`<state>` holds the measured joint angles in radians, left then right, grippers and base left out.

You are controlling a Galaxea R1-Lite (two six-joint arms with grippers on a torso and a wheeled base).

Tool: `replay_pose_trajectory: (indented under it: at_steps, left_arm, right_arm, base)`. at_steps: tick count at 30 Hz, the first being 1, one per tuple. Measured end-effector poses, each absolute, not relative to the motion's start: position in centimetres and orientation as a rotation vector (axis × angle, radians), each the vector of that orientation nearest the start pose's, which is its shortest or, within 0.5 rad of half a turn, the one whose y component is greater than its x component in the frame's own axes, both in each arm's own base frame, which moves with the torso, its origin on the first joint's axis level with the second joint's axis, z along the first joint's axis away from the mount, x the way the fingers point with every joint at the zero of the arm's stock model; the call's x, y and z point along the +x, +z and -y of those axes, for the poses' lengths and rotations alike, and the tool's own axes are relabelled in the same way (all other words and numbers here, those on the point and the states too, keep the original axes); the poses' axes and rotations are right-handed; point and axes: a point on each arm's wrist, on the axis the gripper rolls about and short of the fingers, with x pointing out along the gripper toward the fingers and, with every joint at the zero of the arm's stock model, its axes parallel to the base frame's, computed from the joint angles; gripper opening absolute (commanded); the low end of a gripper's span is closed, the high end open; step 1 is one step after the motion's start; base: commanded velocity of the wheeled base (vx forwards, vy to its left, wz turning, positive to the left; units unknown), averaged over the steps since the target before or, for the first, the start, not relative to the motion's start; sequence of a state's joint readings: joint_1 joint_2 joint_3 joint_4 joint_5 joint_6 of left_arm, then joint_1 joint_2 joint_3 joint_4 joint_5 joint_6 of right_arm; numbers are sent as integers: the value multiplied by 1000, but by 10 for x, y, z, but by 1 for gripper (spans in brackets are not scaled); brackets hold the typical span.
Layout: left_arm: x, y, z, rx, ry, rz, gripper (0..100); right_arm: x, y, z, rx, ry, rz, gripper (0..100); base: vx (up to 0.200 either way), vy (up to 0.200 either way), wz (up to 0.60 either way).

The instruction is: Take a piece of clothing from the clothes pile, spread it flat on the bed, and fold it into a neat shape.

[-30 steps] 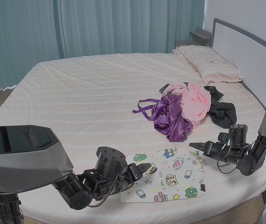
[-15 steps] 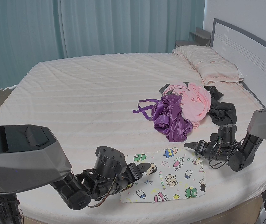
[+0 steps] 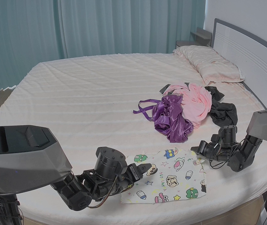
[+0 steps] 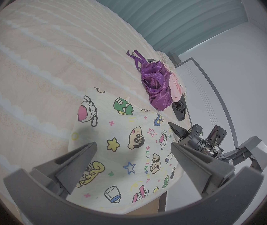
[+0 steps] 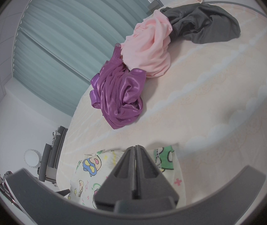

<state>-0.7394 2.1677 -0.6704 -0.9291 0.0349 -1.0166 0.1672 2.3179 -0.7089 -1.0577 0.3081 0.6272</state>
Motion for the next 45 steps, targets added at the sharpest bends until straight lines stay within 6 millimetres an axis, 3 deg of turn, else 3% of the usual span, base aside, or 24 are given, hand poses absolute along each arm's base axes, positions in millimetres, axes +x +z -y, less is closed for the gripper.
replay_pose_trajectory:
  at_steps: [14, 15, 34, 40, 45]
  left_arm:
    - [254, 22, 231, -730, -343, -824, 100]
    - [254, 22, 231, -730, -343, -824, 100]
    - [259, 30, 225, -744, -332, -795, 100]
    - [273, 55, 205, -753, -313, -689, 100]
    - [286, 83, 171, -726, -253, -553, 100]
  right_arm:
    - [353, -1, -51, 651, 242, -648, 0]
    - [353, -1, -51, 652, 242, -648, 100]
    - [347, 9, -46, 648, 224, -626, 100]
    - [327, 34, -42, 639, 222, -590, 100]
    - [301, 61, -37, 620, 230, -541, 100]
  base:
    - [0, 0, 0]
    - [0, 0, 0]
    - [0, 0, 0]
    - [0, 0, 0]
    - [0, 0, 0]
